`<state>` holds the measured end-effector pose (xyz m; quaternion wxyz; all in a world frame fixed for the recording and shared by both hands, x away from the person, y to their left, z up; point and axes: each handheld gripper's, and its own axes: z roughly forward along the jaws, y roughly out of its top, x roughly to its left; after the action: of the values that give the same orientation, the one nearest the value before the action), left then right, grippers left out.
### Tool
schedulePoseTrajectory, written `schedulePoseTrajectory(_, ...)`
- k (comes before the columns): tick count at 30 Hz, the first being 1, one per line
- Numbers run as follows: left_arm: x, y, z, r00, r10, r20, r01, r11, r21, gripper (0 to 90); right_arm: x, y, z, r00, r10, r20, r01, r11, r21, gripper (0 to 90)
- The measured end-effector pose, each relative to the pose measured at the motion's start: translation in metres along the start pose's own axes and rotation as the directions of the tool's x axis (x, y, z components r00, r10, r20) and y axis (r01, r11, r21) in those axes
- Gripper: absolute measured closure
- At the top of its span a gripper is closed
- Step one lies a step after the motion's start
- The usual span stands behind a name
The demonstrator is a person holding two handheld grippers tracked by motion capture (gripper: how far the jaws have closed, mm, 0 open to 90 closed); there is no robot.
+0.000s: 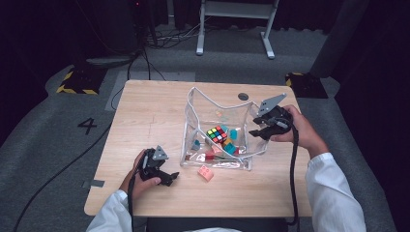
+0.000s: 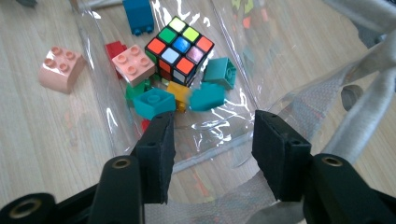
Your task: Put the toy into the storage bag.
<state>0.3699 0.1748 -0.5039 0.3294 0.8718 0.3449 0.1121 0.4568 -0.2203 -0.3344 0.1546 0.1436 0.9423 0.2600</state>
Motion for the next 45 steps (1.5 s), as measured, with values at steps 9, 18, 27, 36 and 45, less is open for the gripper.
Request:
schedulePoseTrajectory(9,0.0,0.0,0.0,1.0,0.0,0.0,0.0,1.0,0.0,0.3,0.011,-0.008,-0.019,0.9996,0.02,0.02,-0.017,0.99,-0.138,34.6)
schedulePoseTrajectory(18,0.0,0.0,0.0,1.0,0.0,0.0,0.0,1.0,0.0,0.3,0.014,-0.023,-0.047,0.9893,0.104,0.102,-0.074,0.961,-0.268,27.8)
schedulePoseTrajectory(27,0.0,0.0,0.0,1.0,0.0,0.0,0.0,1.0,0.0,0.4,0.013,-0.053,-0.067,0.9712,0.2,0.129,-0.142,0.921,-0.363,27.0)
schedulePoseTrajectory(36,0.0,0.0,0.0,1.0,-0.001,0.0,0.001,1.0,0.0,0.3,0.018,-0.085,-0.067,0.9609,0.243,0.134,-0.18,0.914,-0.363,27.0)
schedulePoseTrajectory(45,0.0,0.0,0.0,1.0,0.0,0.0,0.0,1.0,0.0,0.3,0.04,-0.116,-0.034,0.9639,0.239,0.117,-0.194,0.932,-0.306,27.6)
